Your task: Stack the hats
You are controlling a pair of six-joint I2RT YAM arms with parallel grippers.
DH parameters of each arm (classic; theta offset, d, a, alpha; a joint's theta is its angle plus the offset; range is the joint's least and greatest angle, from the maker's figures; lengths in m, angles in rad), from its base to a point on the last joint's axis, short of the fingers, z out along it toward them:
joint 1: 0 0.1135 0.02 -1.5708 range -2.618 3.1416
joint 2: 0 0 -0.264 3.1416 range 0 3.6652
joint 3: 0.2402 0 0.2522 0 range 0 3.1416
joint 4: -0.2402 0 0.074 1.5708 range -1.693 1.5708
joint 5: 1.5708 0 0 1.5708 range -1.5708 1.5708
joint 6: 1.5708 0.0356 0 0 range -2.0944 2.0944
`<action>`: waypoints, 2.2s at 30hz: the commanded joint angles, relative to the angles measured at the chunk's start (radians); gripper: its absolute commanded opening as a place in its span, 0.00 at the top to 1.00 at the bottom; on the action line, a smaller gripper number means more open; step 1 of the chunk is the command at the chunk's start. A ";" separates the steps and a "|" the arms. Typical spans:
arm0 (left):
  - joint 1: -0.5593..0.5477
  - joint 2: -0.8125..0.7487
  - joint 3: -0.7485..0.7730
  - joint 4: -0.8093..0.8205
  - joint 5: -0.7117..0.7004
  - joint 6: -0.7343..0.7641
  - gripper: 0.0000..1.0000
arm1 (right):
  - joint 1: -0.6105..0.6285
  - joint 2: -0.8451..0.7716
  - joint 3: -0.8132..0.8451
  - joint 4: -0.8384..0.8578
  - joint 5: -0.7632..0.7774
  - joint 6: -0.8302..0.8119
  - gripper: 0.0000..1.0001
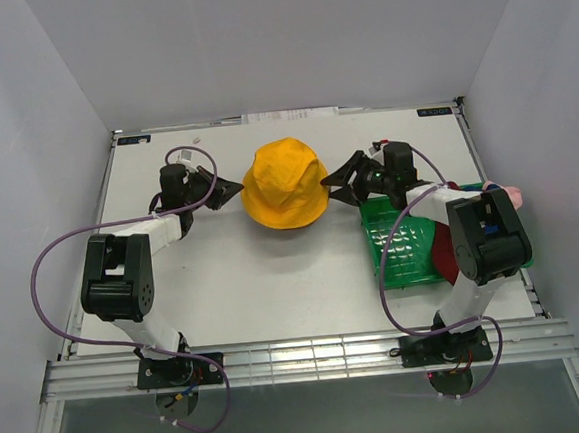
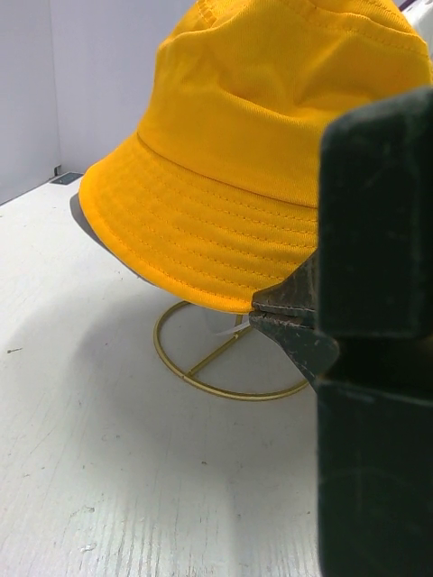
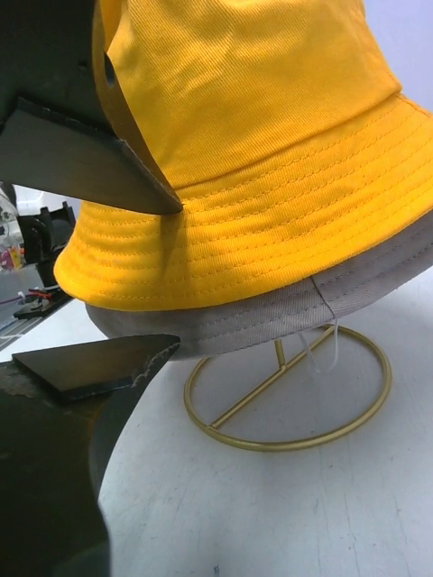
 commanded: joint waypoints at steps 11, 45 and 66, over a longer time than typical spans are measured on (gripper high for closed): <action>0.000 -0.042 -0.020 -0.010 -0.014 0.025 1.00 | 0.007 -0.008 -0.016 0.183 0.013 0.110 0.41; 0.000 0.095 -0.004 -0.107 -0.086 0.109 1.00 | 0.003 0.071 0.122 -0.275 0.158 -0.241 0.92; 0.000 0.018 0.141 -0.248 -0.118 0.189 0.63 | 0.008 0.033 0.254 -0.475 0.204 -0.474 0.82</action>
